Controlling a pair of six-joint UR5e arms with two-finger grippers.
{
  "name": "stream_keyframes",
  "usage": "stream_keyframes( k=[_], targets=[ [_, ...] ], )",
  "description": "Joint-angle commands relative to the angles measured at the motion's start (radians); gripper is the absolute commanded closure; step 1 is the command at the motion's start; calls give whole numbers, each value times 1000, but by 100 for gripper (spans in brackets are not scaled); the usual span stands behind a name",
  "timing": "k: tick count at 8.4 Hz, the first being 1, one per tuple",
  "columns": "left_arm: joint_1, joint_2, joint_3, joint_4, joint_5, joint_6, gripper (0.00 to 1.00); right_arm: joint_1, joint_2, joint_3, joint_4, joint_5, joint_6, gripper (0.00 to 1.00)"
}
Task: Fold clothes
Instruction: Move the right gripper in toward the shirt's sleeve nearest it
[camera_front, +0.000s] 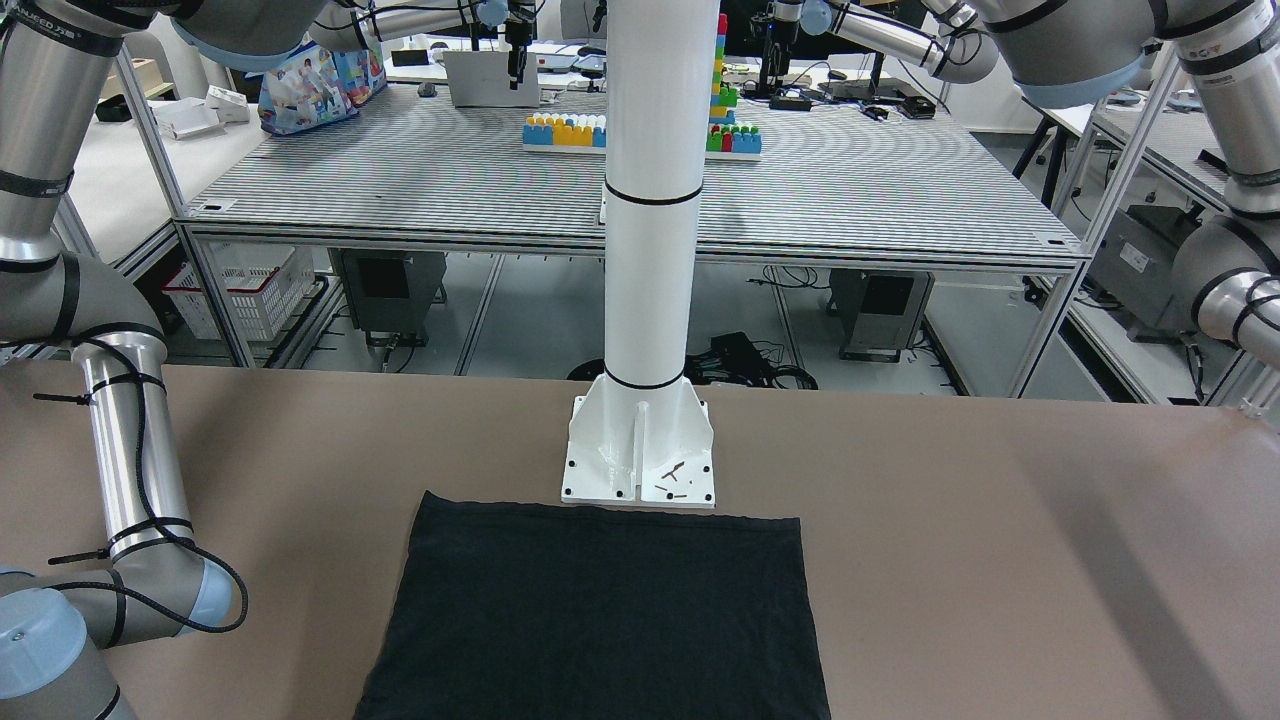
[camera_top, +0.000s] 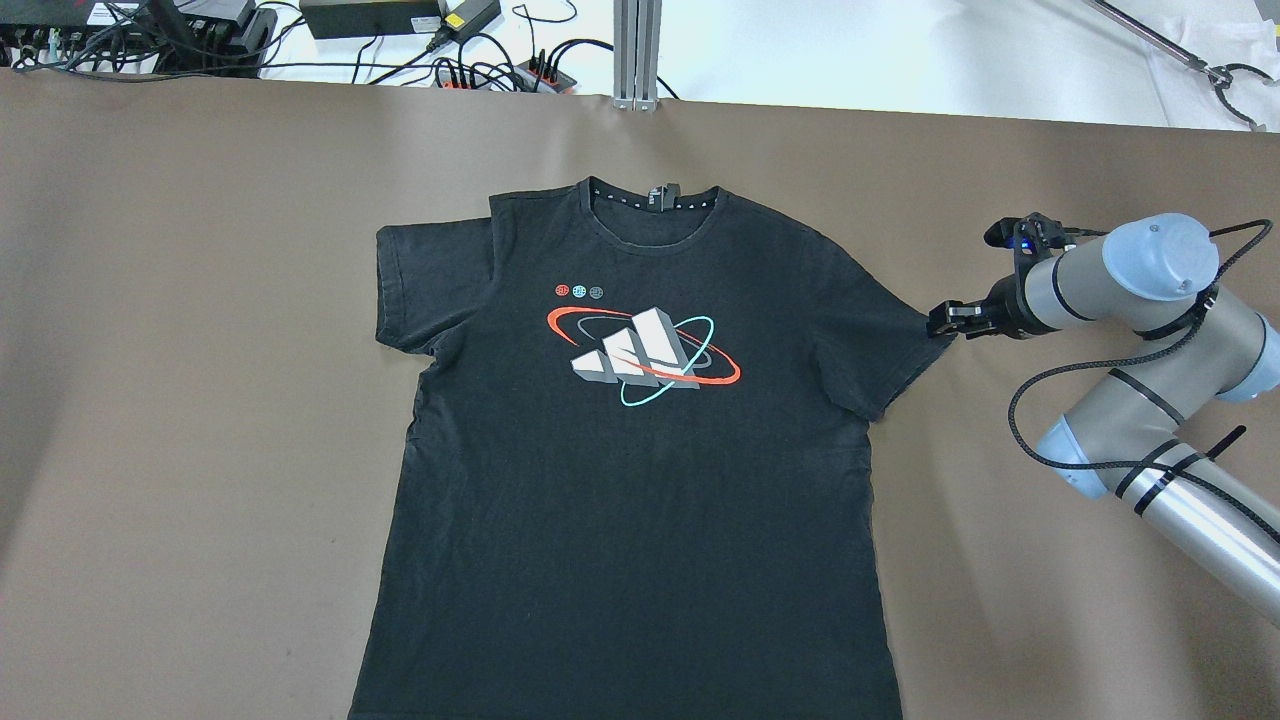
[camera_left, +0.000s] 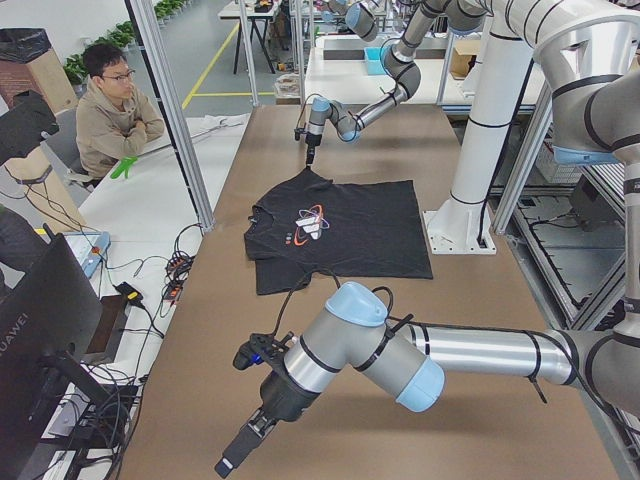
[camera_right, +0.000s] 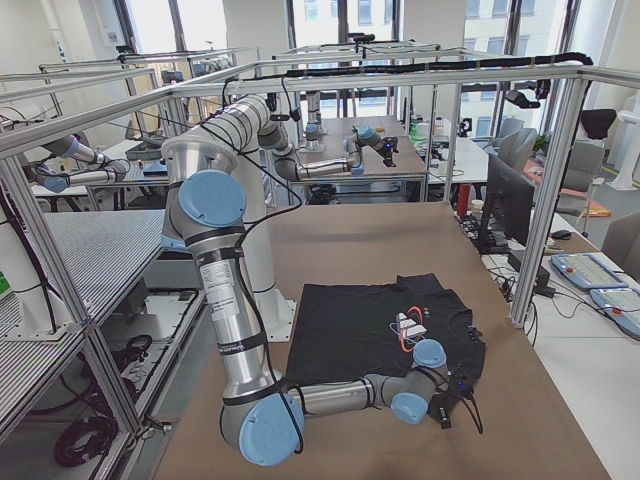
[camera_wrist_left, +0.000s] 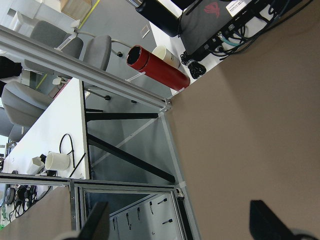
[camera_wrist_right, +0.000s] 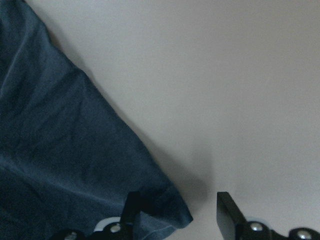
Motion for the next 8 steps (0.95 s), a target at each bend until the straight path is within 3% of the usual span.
stream_keyframes(
  k=[1, 2, 3, 6, 8],
  targets=[
    [2, -1, 0, 0, 0, -1, 0, 0, -3, 2, 1, 1, 0, 75],
    [2, -3, 0, 0, -2, -1, 0, 0, -3, 2, -1, 1, 0, 91],
    [2, -5, -2, -2, 0, -17, 0, 0, -3, 3, -1, 1, 0, 100],
    [2, -6, -2, -2, -2, -20, 0, 0, 0, 12, -1, 10, 2, 100],
    [2, -6, -2, -2, -2, -20, 0, 0, 0, 96, -1, 59, 58, 100]
  ],
)
